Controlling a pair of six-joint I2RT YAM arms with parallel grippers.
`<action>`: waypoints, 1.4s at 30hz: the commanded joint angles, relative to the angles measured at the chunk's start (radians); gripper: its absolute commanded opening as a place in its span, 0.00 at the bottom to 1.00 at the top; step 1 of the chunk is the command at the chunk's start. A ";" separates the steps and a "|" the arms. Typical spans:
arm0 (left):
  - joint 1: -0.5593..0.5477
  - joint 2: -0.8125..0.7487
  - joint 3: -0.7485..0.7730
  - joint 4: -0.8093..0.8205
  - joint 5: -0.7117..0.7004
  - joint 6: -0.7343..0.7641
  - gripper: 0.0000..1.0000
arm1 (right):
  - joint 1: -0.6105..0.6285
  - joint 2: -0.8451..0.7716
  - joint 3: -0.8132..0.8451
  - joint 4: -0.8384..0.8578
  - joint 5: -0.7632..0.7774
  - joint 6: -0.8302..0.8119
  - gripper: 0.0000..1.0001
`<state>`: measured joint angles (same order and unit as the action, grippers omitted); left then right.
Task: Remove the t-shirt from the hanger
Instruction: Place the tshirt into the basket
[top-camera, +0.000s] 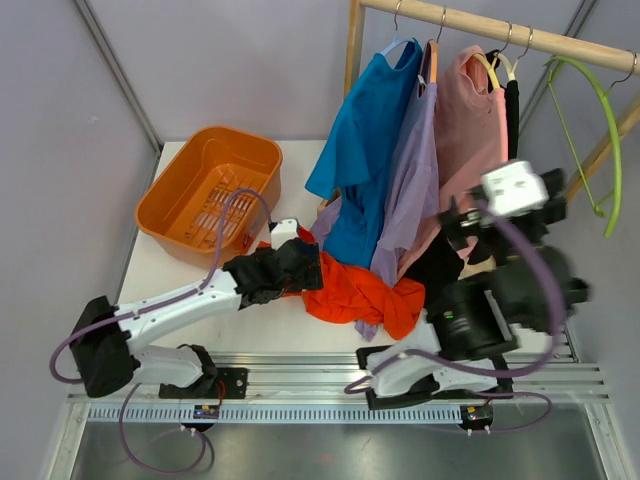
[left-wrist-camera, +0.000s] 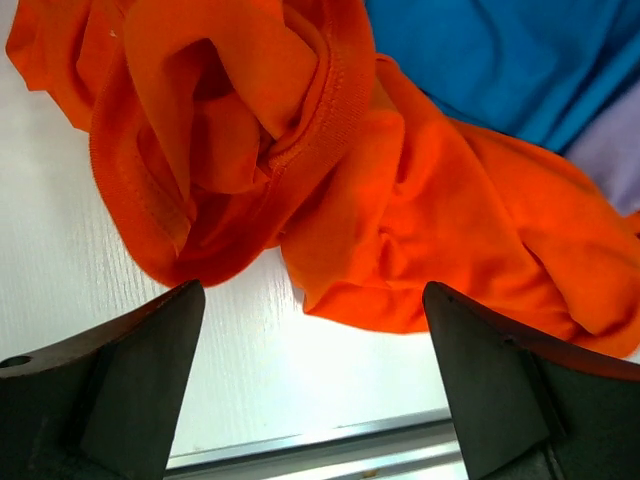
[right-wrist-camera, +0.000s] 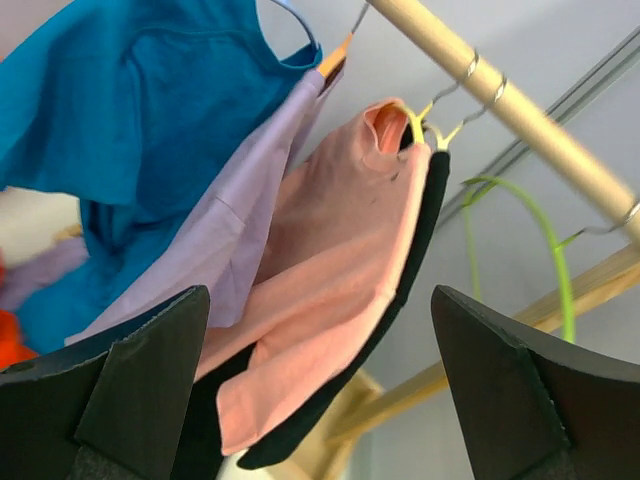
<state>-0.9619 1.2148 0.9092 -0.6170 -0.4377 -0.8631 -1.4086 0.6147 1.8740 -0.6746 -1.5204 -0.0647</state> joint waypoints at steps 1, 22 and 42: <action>0.017 0.092 0.017 0.104 0.002 -0.034 0.93 | 0.060 0.108 -0.058 -0.131 -0.170 -0.021 1.00; -0.020 -0.360 0.098 0.098 -0.021 0.272 0.00 | 0.493 0.530 0.309 -0.401 -0.170 0.133 0.99; 0.450 0.249 1.399 -0.038 -0.175 0.761 0.00 | 0.898 0.594 0.077 0.758 0.052 1.077 0.97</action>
<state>-0.6109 1.4258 2.2700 -0.6571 -0.7254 -0.0666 -0.5552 1.1973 1.9263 0.0338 -1.5005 0.9764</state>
